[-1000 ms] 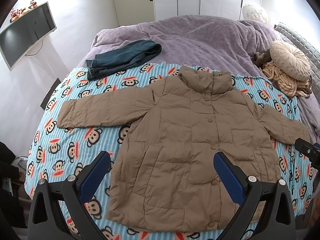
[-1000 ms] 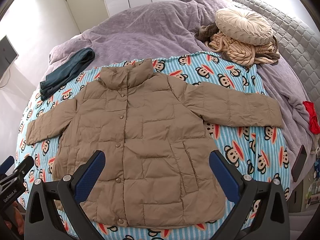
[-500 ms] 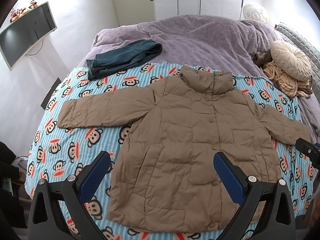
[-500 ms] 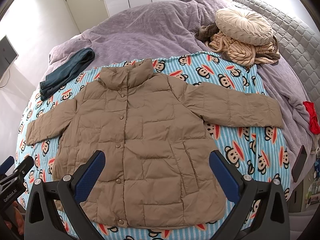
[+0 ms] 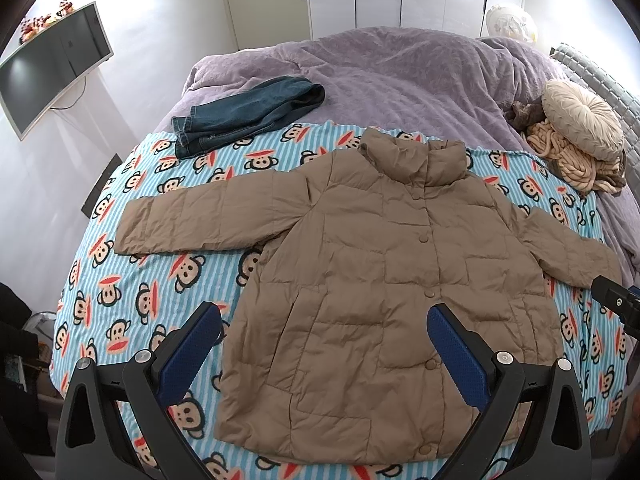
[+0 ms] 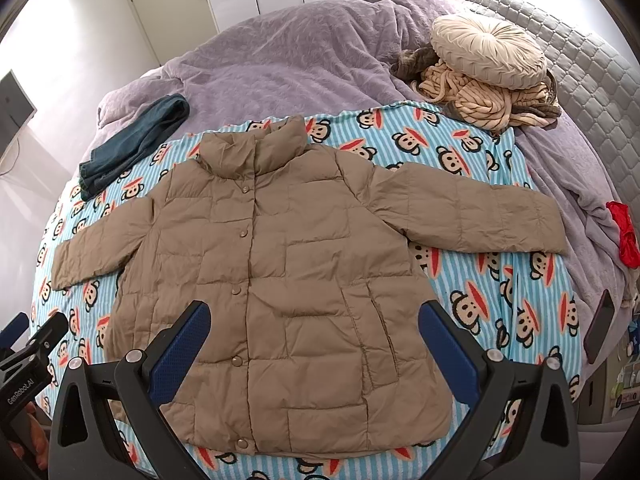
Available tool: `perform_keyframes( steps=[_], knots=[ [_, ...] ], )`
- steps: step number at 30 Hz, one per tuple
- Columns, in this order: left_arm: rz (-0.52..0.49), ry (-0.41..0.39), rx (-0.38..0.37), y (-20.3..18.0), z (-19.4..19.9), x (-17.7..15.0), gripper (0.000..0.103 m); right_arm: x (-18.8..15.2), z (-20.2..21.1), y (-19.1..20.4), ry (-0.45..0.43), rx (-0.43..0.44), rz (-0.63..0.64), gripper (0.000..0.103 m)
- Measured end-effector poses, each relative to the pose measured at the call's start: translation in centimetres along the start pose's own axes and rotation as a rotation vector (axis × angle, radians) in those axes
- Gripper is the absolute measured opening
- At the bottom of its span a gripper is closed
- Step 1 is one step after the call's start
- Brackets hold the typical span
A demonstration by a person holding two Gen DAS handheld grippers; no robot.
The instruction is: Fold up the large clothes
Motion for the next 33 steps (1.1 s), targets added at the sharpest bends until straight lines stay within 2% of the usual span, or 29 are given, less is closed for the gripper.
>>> perform_keyframes(
  steps=[26,33],
  knots=[
    [0.0,0.007,-0.001,0.1,-0.2,-0.3,0.103,0.1,-0.3,0.1,0.003,0.001,-0.002,0.103],
    [-0.002,0.026,-0.004,0.2,-1.3,-0.7,0.103,0.1,-0.5,0.1,0.008,0.001,-0.003,0.103]
  ],
)
Point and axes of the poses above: each gripper's, at about its wrist camera, not at the fingertips, and z roughly against the way its jaws point, y to its left, x to its top, the point moved 4 cm from there along -z, roughly the way its jaws point, and after that the axes turned 7 degrees about x, right-handed, at the moved point
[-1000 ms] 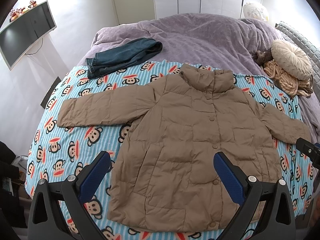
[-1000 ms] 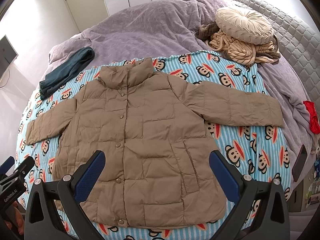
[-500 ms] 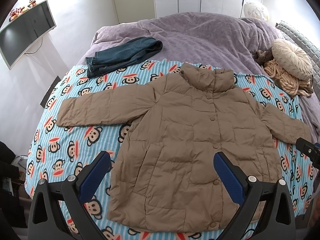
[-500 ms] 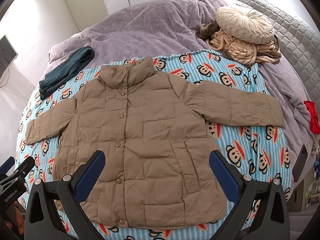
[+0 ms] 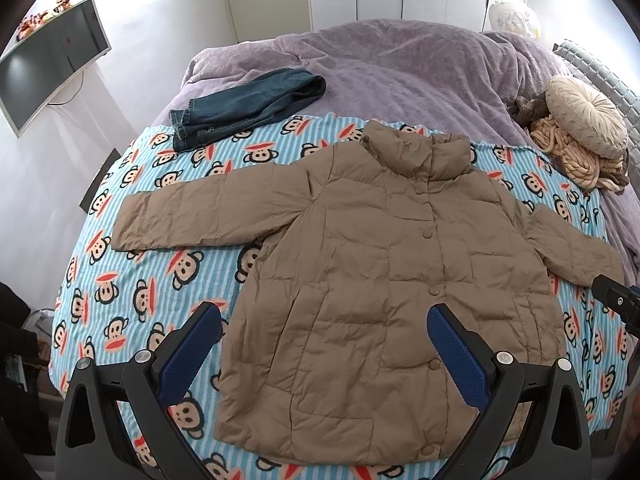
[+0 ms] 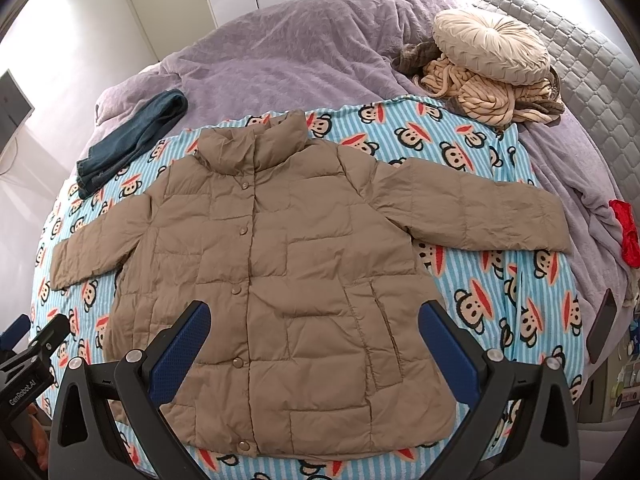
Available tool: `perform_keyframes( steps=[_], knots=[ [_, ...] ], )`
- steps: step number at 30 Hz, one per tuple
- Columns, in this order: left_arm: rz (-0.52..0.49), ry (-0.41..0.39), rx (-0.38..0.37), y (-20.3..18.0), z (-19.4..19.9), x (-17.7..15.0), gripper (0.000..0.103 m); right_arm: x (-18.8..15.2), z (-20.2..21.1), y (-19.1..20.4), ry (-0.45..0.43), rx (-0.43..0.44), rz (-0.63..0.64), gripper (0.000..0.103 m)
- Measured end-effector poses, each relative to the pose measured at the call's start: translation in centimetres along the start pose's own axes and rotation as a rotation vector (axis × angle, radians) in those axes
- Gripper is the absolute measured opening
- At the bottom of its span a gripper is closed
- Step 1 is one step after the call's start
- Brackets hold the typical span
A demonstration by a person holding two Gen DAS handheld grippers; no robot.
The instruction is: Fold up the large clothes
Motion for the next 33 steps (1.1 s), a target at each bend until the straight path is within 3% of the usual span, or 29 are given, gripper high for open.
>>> perform_keyframes(
  steps=[10,17,21,27,33],
  knots=[
    [0.003,0.068,-0.027,0.5,-2.2,0.9,0.103,-0.8,-1.8,0.6,0.048,0.012,-0.001,0.103],
    [0.07,0.148,-0.078,2.4,-6.1,1.2,0.103,-0.2,-4.6,2.4,0.095,0.052,-0.001,0.103],
    [0.149,0.162,-0.157,4.3,-9.4,1.5,0.103,0.2,-7.3,3.8,0.139,0.098,-0.001,0.103],
    [0.252,0.135,-0.165,9.2,-15.6,2.3,0.103,0.2,-12.5,7.1,0.244,0.131,0.031,0.103],
    [0.478,0.113,-0.215,16.5,-22.2,3.2,0.103,-0.4,-16.7,11.3,0.321,0.174,0.1,0.103]
  ],
)
Point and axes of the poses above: each gripper's, at about its wrist camera, not at the fingertips, and z roughly against the way its jaws point, y to its left, x to its top, the point moved 4 cm from there along -z, roughly the way its jaws point, and after that the axes turned 7 degrees about x, right-handed, at the moved point
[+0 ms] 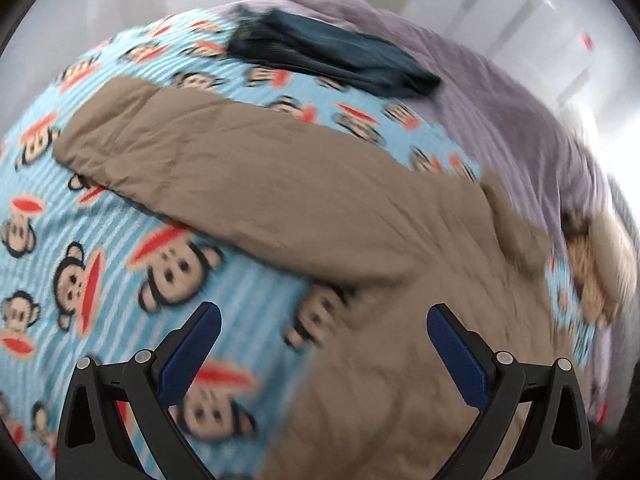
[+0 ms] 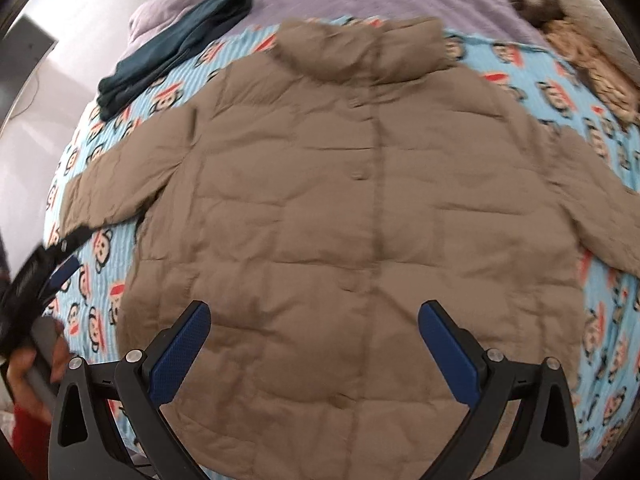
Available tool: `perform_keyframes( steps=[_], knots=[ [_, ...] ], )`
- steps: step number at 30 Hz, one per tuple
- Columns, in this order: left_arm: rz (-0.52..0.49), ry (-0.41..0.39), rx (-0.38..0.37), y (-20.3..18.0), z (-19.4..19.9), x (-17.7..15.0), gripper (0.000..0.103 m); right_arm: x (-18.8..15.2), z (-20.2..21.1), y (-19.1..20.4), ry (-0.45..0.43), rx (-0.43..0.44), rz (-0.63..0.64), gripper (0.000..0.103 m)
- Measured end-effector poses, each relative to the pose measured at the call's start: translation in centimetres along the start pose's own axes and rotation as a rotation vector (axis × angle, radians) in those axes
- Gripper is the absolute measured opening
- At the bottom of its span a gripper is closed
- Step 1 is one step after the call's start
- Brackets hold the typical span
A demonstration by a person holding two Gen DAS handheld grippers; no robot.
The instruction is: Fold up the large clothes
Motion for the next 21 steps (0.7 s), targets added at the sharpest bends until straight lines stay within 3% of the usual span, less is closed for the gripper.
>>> perform_keyframes(
  steps=[7,11,17,19,21],
  knots=[
    [0.247,0.006,-0.028,8.6,-6.4,4.9,0.103,1.5,-4.2,3.7,0.04,0.013,0.097,0.103],
    [0.293,-0.028,-0.036,11.0,-7.9,6.9,0.103,2.3,-5.9,5.1,0.033,0.018,0.121,0.103],
    [0.324,-0.1,-0.027,11.2,-9.1,10.2,0.103,4.0,-7.5,6.7,0.012,0.028,0.142,0.103],
    [0.334,-0.123,-0.021,11.2,-9.0,10.6,0.089,4.9,-7.8,7.3,-0.001,0.035,0.154,0.103],
    [0.334,-0.124,-0.007,11.6,-9.4,11.0,0.04,5.7,-8.0,8.1,-0.018,0.044,0.166,0.103]
  ],
)
Point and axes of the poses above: each gripper's, at about its wrist camera, not at the fingertips, and z roughly against the way its jaws point, y to its left, x to its top, the point moved 4 cm from there along -z, roughly the way its jaws point, and after that the axes turned 7 degrees about x, right-handed, at the moved point
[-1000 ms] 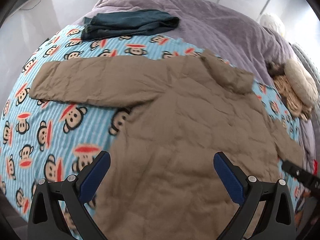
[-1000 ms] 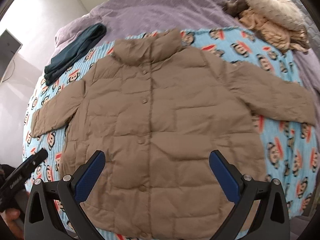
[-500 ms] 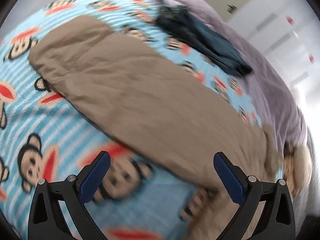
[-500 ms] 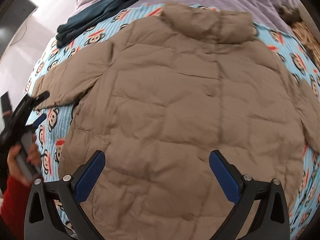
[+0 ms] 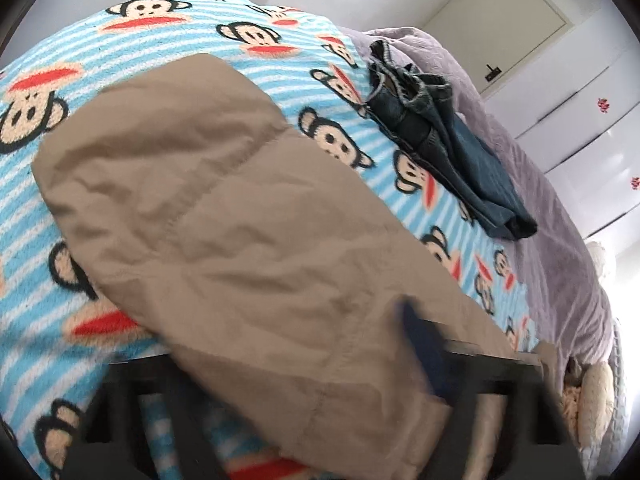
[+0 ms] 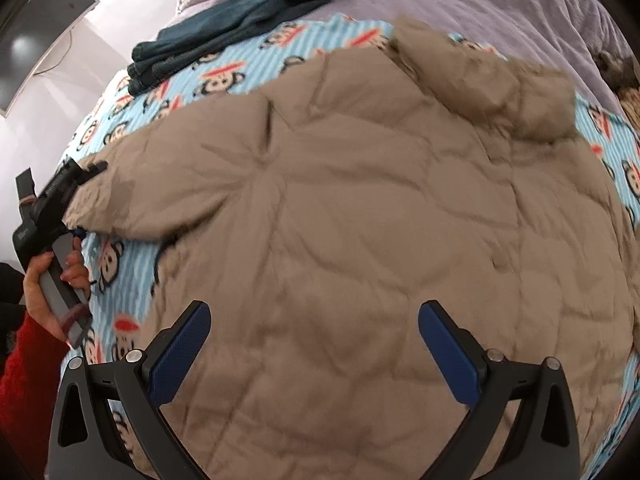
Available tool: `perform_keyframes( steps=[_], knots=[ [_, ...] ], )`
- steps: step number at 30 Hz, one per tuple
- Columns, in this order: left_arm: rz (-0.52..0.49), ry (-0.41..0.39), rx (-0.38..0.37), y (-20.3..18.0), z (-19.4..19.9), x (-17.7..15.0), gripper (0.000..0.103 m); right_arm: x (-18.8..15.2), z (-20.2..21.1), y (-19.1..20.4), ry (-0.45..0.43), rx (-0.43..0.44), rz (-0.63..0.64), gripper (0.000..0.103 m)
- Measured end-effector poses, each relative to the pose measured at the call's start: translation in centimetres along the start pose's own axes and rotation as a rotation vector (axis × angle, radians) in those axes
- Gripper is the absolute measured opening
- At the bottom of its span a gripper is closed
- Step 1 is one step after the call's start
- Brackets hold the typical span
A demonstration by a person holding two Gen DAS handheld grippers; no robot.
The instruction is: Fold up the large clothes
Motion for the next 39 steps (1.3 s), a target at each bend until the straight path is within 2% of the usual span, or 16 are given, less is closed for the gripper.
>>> perform_keyframes(
  steps=[1,2,4,9,11,13,16,18,21,23,27,30,31,33,35,39],
  knots=[
    [-0.001,0.005,-0.016,0.2,0.0,0.0,0.029,0.6,-0.1,0.3,-0.01,0.009,0.007,0.103],
    [0.009,0.017,-0.052,0.3,-0.1,0.3,0.014,1.4,-0.4,0.6,-0.019,0.02,0.012,0.103],
    [0.009,0.009,-0.09,0.3,0.8,0.6,0.012,2.4,-0.8,1.3,-0.03,0.041,0.017,0.103],
    [-0.126,-0.095,-0.17,-3.0,5.9,1.6,0.012,4.8,-2.3,2.7,-0.084,0.111,0.018,0.102],
    [-0.184,-0.128,-0.202,-4.7,7.8,1.6,0.012,5.5,-3.1,2.9,-0.097,0.143,0.003,0.085],
    [-0.241,-0.154,-0.235,-6.8,9.5,1.5,0.012,6.1,-4.4,3.3,-0.094,0.187,-0.012,0.03],
    [-0.315,-0.177,-0.288,-9.7,11.4,0.6,0.012,6.5,-7.1,3.5,-0.058,0.246,-0.066,0.019],
    [-0.378,-0.172,-0.338,-12.4,12.3,-0.5,0.012,6.3,-8.5,3.8,-0.038,0.28,-0.074,0.018],
    [-0.476,-0.147,-0.394,-16.4,13.1,-2.7,0.012,5.9,-10.9,4.1,0.008,0.284,-0.068,0.018],
    [-0.541,-0.123,-0.425,-19.1,13.2,-4.8,0.012,6.0,-11.1,3.7,0.016,0.313,-0.082,0.018],
    [-0.653,-0.073,-0.475,-24.6,13.4,-9.5,0.012,5.6,-8.9,1.6,0.015,0.39,-0.155,0.018],
    [-0.763,-0.025,-0.497,-28.6,13.1,-14.2,0.012,4.5,-5.8,-1.7,-0.032,0.373,-0.203,0.018],
    [-0.811,-0.012,-0.494,-29.8,13.0,-16.0,0.012,3.9,-4.4,-3.6,-0.052,0.325,-0.218,0.018],
    [-0.938,0.031,-0.456,-32.5,11.8,-20.6,0.012,2.4,-1.8,-7.4,-0.088,0.237,-0.248,0.018],
    [-1.037,0.041,-0.404,-33.6,10.5,-24.3,0.012,0.9,0.1,-10.8,-0.113,0.17,-0.29,0.018],
    [-1.289,0.044,-0.212,-34.0,6.3,-31.4,0.012,-2.6,3.2,-17.6,-0.151,0.063,-0.412,0.018]
  ],
)
Point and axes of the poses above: each gripper's, at about its wrist camera, not at the fingertips, and z roughly against the way its jaws point, y to its left, x to its top, the point moved 4 cm from there along -z, roughly the way its jaws point, and after that the axes turned 7 degrees about x, right-handed, at the moved point
